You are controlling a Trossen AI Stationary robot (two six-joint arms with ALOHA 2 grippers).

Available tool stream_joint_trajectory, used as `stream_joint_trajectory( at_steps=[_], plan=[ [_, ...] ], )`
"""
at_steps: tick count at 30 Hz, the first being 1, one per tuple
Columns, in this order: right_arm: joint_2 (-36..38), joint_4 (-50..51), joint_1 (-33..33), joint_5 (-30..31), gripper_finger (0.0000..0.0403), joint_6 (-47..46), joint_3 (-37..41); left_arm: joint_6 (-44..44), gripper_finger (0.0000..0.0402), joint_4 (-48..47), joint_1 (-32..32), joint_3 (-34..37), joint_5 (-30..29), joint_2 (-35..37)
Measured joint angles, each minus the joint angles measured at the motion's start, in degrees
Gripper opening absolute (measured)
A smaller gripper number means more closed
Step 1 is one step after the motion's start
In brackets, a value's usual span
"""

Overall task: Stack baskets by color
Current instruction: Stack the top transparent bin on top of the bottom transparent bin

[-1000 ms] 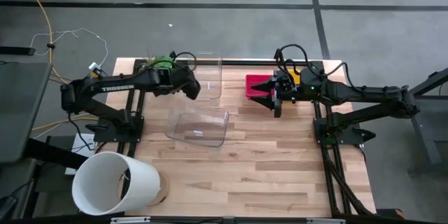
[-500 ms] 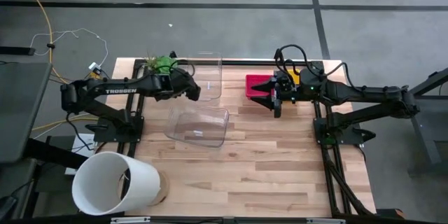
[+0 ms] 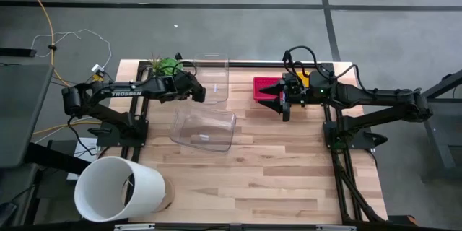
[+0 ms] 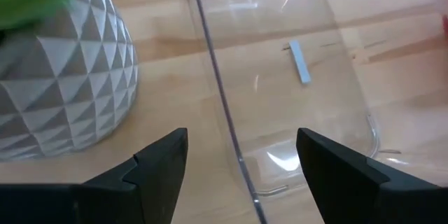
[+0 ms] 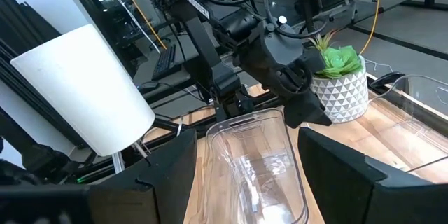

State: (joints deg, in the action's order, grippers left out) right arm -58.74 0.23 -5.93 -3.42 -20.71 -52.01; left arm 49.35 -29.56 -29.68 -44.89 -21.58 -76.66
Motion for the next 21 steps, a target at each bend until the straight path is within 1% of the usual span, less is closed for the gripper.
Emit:
stream_joint_trajectory(
  at_steps=[7, 10, 14, 21],
  plan=[
    [0.00, 0.00, 0.00, 0.00, 0.0236, -0.01, 0.00, -0.03, 0.0253, 1.76, -0.34, 0.30, 2.69, -3.73],
    [0.00, 0.00, -0.01, 0.00, 0.0236, -0.02, 0.00, -0.47, 0.0236, 3.22, -0.36, 0.30, 3.43, -5.32],
    [0.00, 0.00, 0.00, 0.01, 0.0236, -0.66, 0.00, -0.01, 0.0185, 3.42, -0.32, 0.30, 3.58, -6.49],
    [0.00, 0.02, 0.00, 0.02, 0.0236, -1.33, 0.00, 0.01, 0.0058, 5.14, -0.32, 0.30, 2.47, -5.86]
  ],
)
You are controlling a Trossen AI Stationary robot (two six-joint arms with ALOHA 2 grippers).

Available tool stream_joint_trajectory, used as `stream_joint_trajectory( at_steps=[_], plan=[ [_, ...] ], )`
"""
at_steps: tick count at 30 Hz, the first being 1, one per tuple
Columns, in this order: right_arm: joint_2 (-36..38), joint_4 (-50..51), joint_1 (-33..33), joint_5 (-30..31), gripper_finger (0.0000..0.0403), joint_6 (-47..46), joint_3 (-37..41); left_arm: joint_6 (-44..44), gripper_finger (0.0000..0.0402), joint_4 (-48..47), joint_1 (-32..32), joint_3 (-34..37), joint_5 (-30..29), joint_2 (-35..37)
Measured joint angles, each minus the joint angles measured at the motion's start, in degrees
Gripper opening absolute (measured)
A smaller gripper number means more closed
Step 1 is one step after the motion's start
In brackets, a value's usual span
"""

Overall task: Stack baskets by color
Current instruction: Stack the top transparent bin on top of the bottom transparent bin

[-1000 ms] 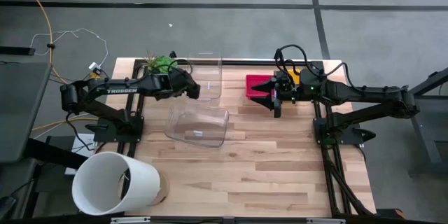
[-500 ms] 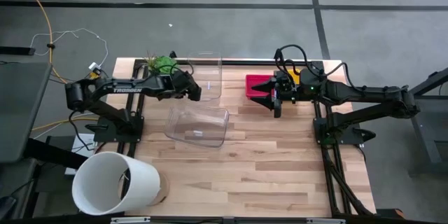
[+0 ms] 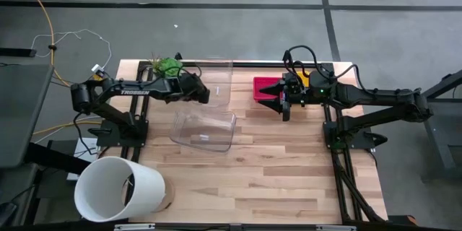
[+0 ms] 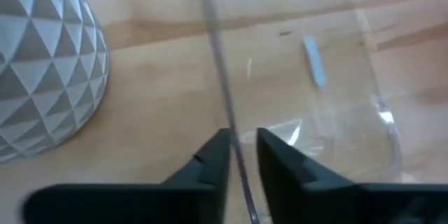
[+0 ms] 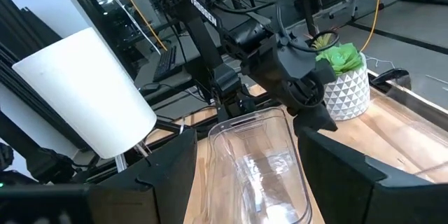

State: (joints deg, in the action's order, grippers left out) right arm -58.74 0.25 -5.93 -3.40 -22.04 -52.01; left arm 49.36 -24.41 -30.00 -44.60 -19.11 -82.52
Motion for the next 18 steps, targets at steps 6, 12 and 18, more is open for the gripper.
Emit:
stream_joint_trajectory(
  at_steps=[6, 12, 18],
  plan=[
    [0.00, 0.00, 0.00, 0.00, 0.0236, -0.02, 0.00, -1.42, 0.0010, 3.26, 0.05, -0.18, -0.10, 0.28],
    [0.00, 0.00, 0.00, -0.01, 0.0236, -0.59, 0.00, -4.44, 0.0003, 3.40, 0.00, -3.38, -1.75, 1.37],
    [0.00, -0.02, 0.00, -0.02, 0.0236, -0.50, 0.00, -10.14, 0.0001, 3.73, -0.01, -8.08, -6.04, 5.97]
  ],
)
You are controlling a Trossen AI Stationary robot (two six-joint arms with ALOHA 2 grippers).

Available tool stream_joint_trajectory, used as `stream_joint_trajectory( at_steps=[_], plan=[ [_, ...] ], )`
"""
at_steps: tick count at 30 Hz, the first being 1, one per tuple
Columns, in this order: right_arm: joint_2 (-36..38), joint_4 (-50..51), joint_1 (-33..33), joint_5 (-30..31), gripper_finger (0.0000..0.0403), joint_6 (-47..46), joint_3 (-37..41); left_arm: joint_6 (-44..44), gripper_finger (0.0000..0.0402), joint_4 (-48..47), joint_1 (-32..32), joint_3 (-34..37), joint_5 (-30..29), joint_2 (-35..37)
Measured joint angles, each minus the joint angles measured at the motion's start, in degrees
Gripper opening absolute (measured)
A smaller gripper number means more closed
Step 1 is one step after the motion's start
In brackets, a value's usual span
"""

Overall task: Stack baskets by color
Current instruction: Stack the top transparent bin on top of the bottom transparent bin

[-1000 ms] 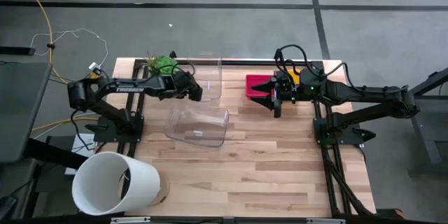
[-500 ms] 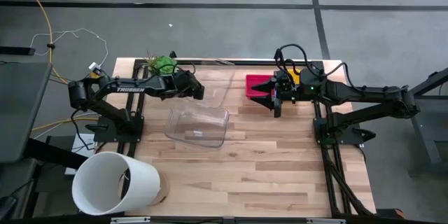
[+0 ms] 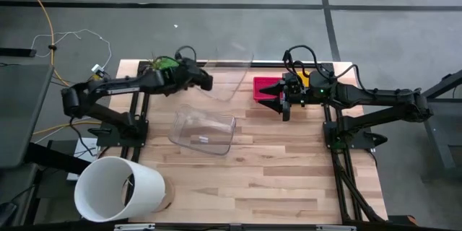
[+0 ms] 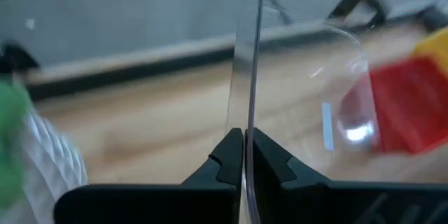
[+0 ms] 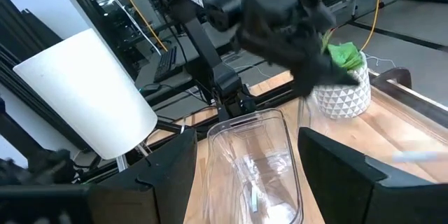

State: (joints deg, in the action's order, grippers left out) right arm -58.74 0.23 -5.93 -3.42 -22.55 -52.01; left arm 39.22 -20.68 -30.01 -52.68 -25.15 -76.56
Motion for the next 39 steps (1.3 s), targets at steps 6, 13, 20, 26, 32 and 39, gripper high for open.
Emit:
stream_joint_trajectory(
  at_steps=[6, 13, 20, 26, 32, 39],
  plan=[
    [0.00, -0.72, -0.01, 0.00, 0.0236, 0.04, 0.00, -7.68, 0.0000, -0.25, -0.03, -5.70, -0.77, 6.88],
    [0.00, -3.35, -0.01, 0.00, 0.0236, 0.07, 0.00, -20.88, 0.0000, -0.92, 0.29, -15.84, 6.88, 13.08],
    [0.00, -3.93, 0.00, 0.00, 0.0236, 0.06, 0.00, -30.01, 0.0000, -6.62, 4.22, -23.38, 18.28, 15.53],
    [0.00, -3.87, 0.00, -0.02, 0.0236, 0.04, 0.00, -32.61, 0.0000, -18.92, 9.14, -25.96, 20.92, 17.50],
    [0.03, -3.98, -0.02, -0.07, 0.0236, 0.07, 0.00, -36.06, 0.0000, -32.62, 12.31, -28.75, 23.27, 19.66],
    [1.18, -3.94, -0.02, -0.09, 0.0236, 0.54, 0.00, -38.59, 0.0000, -44.61, 14.70, -30.54, 26.59, 19.75]
  ],
)
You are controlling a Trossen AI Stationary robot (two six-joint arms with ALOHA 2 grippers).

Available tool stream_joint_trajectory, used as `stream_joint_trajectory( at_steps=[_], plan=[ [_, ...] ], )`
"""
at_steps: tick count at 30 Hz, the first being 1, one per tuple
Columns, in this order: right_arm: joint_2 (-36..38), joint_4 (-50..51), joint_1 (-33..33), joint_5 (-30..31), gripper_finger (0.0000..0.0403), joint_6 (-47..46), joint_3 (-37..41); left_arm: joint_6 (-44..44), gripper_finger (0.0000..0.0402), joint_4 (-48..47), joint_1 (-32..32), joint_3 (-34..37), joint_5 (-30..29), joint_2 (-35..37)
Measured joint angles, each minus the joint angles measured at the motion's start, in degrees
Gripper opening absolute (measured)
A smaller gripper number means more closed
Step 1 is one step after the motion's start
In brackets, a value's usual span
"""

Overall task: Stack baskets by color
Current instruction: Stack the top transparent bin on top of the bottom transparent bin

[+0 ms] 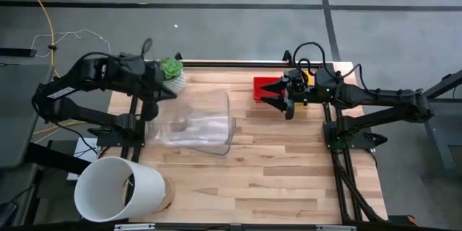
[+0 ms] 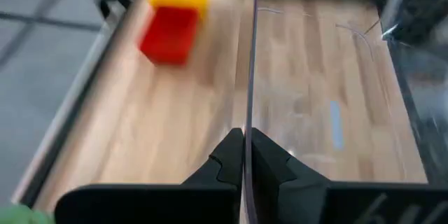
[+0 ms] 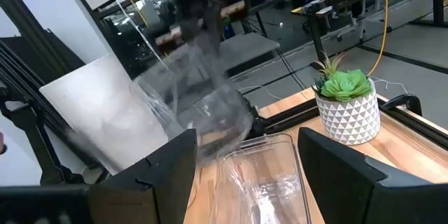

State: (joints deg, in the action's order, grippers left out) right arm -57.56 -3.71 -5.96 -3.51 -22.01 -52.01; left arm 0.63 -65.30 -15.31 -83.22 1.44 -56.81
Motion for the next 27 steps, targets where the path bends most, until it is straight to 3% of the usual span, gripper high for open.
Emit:
stream_joint_trajectory(
  at_steps=[5, 9, 17, 22, 27],
  plan=[
    [0.35, 0.06, -0.04, -0.02, 0.0236, 0.03, 0.00, -3.66, 0.0000, -8.52, 0.44, 0.02, 0.20, -1.92],
    [0.35, 0.32, -0.04, -0.04, 0.0236, 0.21, 0.00, -7.70, 0.0000, -7.88, 0.33, 0.02, -0.14, -3.98],
    [0.35, 1.16, -0.04, -0.06, 0.0236, 1.31, 0.00, -15.84, 0.0000, -6.96, -1.30, 0.04, 7.75, -9.80],
    [0.35, 1.24, -0.04, -0.01, 0.0236, 1.52, 0.00, -15.31, 0.0000, -6.95, -4.83, 0.04, 15.74, -10.29],
    [0.33, 1.82, -0.04, -0.02, 0.0236, 1.21, 0.00, -13.86, 0.0000, -5.75, -4.68, 0.80, 15.63, -8.26]
  ],
)
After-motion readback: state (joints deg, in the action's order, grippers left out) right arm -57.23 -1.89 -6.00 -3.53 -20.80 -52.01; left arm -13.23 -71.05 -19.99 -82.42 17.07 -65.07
